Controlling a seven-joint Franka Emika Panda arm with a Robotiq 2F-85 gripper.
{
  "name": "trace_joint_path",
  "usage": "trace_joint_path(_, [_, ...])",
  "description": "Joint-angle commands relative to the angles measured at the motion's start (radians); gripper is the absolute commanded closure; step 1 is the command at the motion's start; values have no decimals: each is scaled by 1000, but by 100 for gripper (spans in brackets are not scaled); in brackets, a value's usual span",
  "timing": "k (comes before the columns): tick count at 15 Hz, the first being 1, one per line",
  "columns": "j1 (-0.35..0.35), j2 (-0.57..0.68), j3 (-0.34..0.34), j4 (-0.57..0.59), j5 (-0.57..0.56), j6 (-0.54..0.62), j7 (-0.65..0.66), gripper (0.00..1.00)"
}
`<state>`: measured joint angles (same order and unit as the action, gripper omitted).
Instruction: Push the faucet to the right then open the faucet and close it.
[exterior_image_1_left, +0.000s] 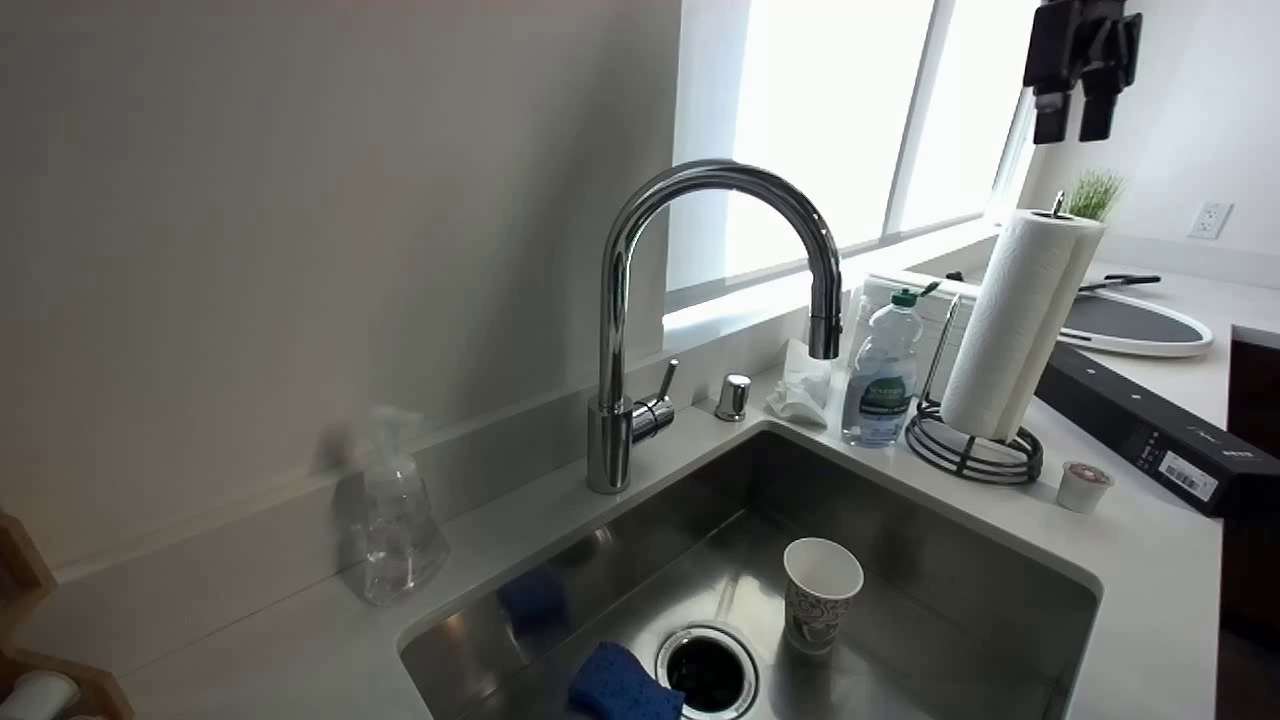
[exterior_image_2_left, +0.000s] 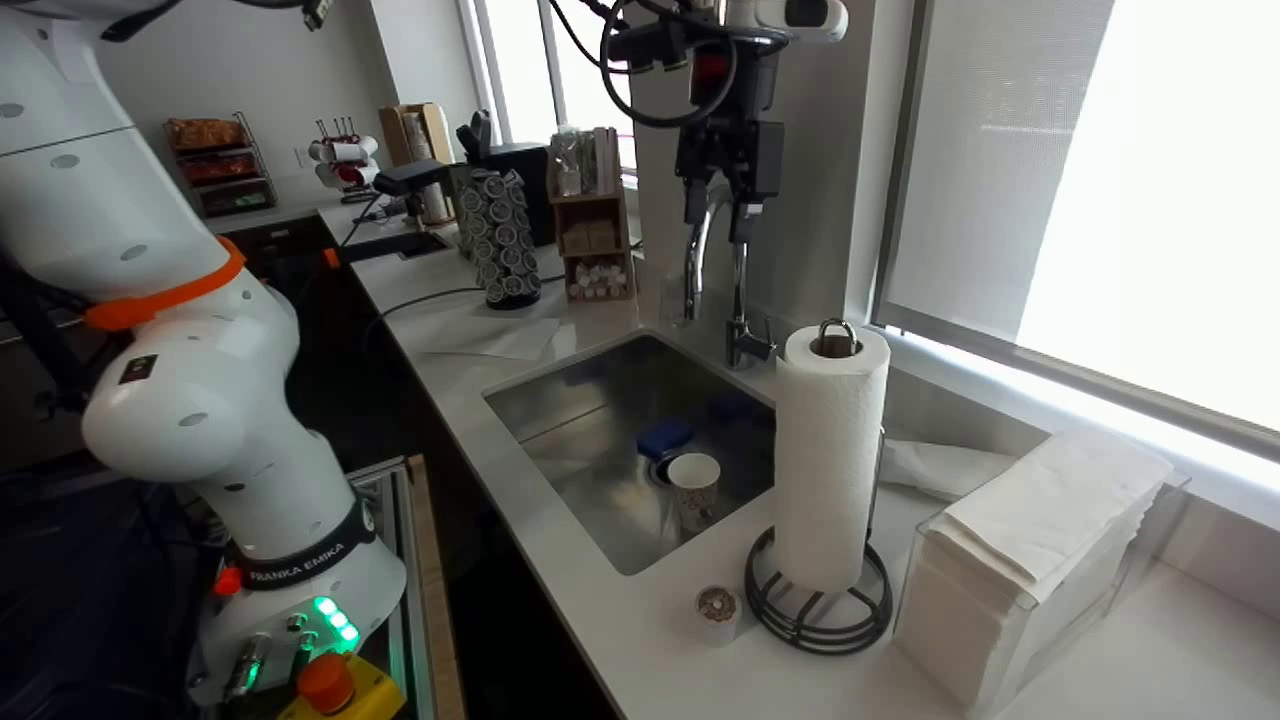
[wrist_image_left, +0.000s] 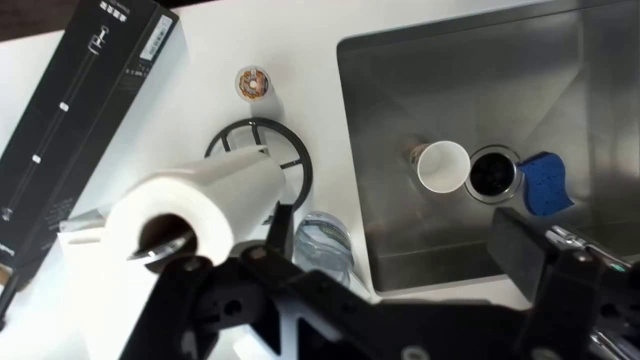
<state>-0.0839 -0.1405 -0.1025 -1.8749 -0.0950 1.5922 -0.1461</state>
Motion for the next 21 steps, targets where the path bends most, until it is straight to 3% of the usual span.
trace_joint_path(1, [39,80,42,82,37,85,42,0])
trace_joint_path(5, [56,149,64,85,97,283,36,0])
trace_joint_path(11, [52,271,85,87,239,438,-19,0])
trace_joint_path(14, [41,346,95,98,311,480,-92,0])
trace_joint_path(17, [8,398,130,105,497,495,-279,0])
trace_joint_path(18, [28,356,113,72,405,503,-186,0])
trace_joint_path(21, [13,390,126,87,465,504,-252,0])
